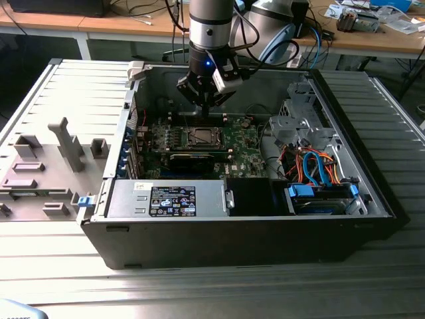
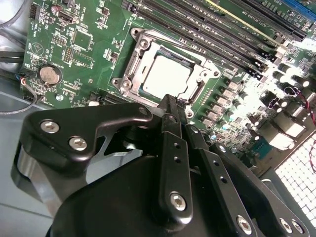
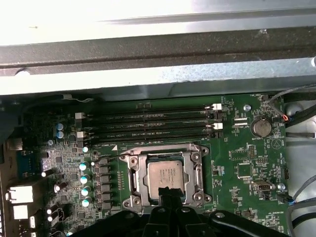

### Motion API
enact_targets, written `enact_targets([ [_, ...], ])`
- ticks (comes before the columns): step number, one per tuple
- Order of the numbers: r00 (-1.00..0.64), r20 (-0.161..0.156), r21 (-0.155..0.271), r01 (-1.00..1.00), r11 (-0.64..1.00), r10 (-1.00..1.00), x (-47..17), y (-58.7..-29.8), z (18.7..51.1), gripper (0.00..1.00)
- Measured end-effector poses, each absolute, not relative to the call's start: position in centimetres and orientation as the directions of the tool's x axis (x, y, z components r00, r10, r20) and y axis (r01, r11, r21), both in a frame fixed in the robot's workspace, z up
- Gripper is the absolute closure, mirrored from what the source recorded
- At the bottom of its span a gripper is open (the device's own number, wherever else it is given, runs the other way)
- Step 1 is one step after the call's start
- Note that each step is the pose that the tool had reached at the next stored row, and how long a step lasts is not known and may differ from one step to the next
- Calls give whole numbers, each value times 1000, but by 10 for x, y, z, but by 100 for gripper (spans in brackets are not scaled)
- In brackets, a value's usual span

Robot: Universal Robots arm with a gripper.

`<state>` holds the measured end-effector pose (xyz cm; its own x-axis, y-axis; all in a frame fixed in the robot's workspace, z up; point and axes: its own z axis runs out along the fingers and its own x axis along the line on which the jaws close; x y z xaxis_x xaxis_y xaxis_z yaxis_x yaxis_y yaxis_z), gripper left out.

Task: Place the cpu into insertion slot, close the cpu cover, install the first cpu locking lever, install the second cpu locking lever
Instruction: 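Install the first cpu locking lever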

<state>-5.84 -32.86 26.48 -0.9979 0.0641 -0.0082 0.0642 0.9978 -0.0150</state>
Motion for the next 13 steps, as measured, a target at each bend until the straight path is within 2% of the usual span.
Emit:
enact_targets([
  [13, -999, -8, -15, 35, 999, 35, -58, -329, 265, 89],
])
